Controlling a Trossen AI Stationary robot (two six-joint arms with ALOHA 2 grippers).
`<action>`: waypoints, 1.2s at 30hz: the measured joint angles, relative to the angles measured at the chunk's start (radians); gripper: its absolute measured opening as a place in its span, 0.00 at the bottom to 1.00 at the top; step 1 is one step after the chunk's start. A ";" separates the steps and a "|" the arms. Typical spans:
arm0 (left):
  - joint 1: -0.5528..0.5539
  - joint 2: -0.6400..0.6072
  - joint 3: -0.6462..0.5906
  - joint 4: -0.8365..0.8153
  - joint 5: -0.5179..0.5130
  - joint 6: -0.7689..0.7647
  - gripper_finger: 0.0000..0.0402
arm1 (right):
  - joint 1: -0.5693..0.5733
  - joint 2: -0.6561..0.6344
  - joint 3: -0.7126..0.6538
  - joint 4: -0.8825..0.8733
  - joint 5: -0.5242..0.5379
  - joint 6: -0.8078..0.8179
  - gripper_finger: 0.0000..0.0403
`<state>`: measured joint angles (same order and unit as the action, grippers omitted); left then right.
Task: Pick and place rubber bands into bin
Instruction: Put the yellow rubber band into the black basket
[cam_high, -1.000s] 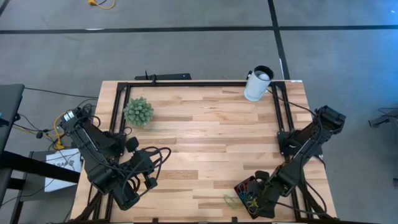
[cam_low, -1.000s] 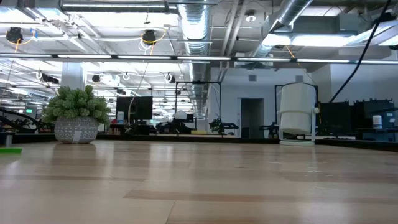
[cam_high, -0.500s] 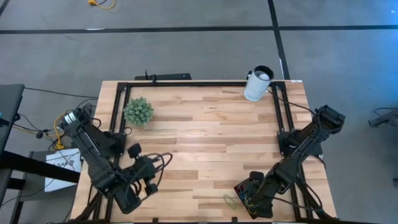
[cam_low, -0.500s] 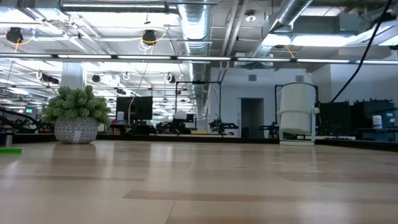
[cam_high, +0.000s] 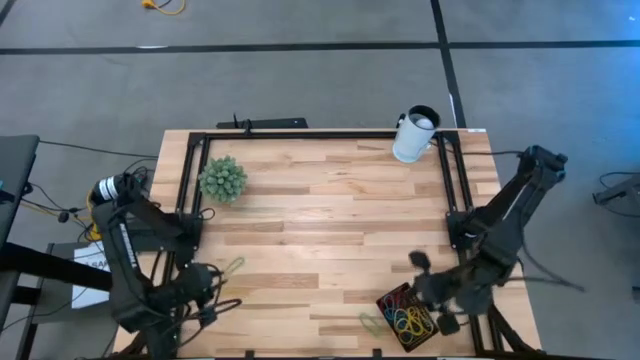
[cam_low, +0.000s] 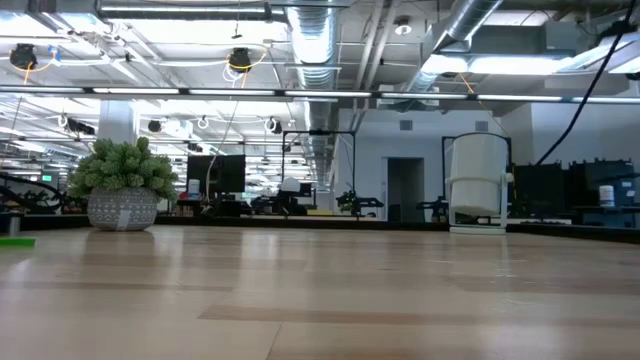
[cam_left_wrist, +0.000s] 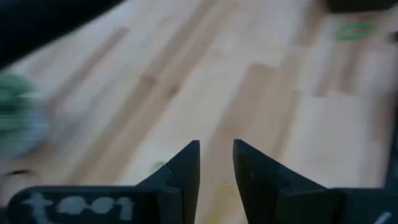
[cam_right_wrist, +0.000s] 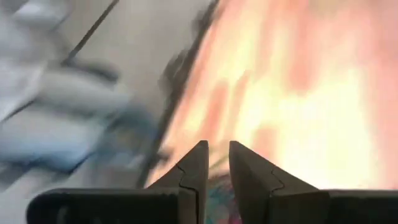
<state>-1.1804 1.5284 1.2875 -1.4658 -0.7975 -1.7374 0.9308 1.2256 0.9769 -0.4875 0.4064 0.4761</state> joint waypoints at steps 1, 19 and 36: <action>-0.010 0.001 -0.021 0.051 -0.017 -0.001 0.21 | 0.012 -0.021 0.000 0.002 0.095 -0.028 0.14; 0.036 0.249 -0.296 0.451 0.449 -0.287 0.21 | 0.065 -0.080 -0.001 -0.034 0.329 -0.149 0.14; 0.058 0.244 -0.400 0.603 0.357 -0.260 0.21 | 0.001 -0.606 -0.389 0.218 0.347 -0.187 0.14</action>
<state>-1.1224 1.7720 0.8879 -0.8623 -0.4403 -1.9975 0.9314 0.6198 0.5881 -0.2699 0.7535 0.2887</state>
